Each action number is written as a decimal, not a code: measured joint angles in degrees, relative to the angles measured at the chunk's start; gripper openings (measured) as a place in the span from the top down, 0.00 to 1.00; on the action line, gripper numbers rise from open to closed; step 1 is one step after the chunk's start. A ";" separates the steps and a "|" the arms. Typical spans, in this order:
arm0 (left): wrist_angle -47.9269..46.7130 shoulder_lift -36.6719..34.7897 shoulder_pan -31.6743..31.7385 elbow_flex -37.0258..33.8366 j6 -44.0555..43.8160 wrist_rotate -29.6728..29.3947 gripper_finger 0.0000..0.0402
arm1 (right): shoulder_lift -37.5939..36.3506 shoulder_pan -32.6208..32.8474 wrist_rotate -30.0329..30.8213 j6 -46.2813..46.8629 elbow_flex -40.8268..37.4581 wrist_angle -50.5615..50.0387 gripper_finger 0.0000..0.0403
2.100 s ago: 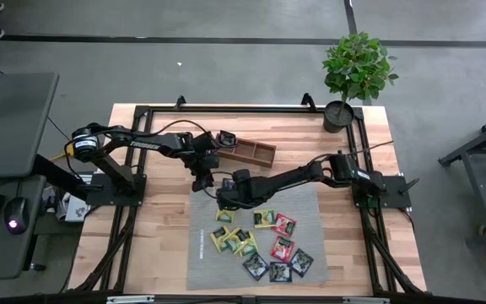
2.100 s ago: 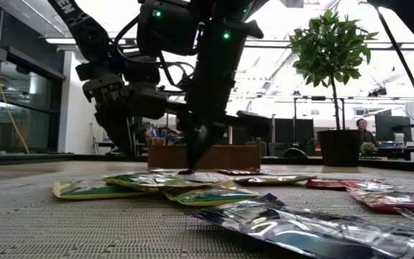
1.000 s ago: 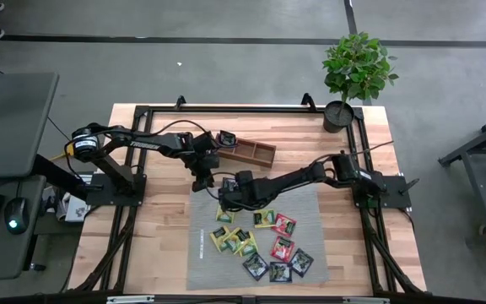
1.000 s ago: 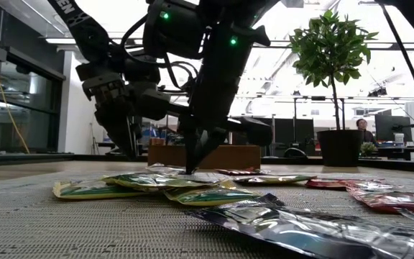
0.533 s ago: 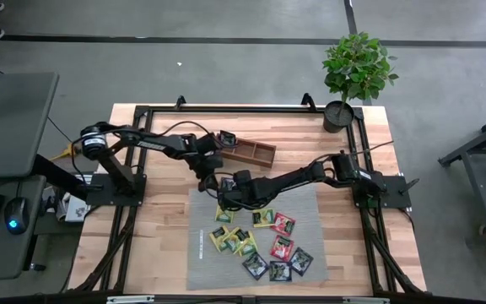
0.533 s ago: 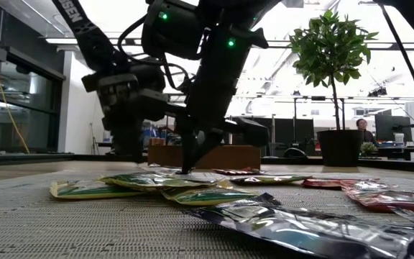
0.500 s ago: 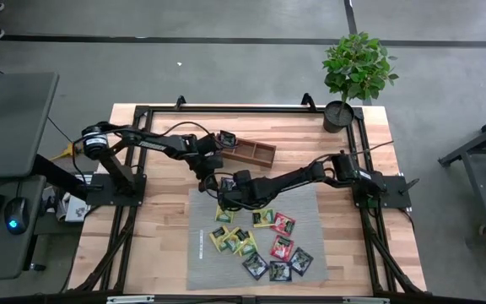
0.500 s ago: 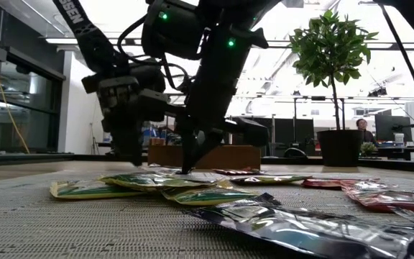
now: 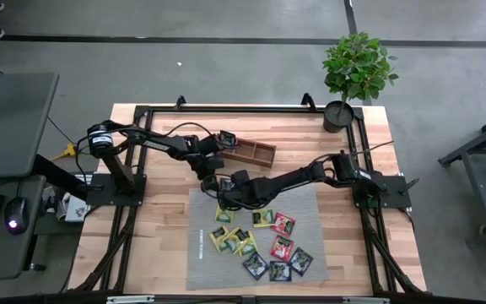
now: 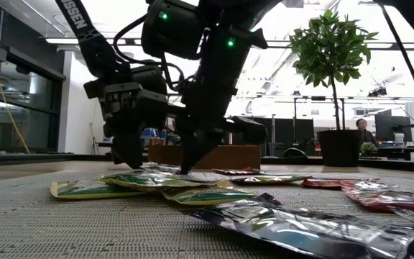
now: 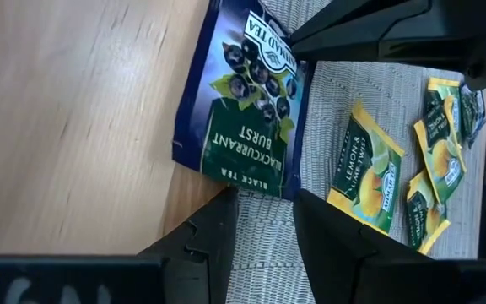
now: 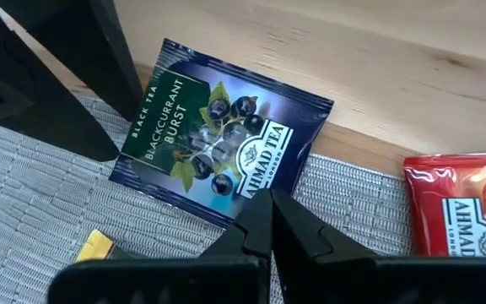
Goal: Pick & Place Tea
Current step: Put the purple tea bag into the left section of the wooden organizer
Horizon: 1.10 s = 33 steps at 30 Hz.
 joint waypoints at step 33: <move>2.67 0.15 0.07 -0.07 1.66 1.75 0.75 | 0.07 0.02 -4.88 -8.22 -0.02 5.08 1.00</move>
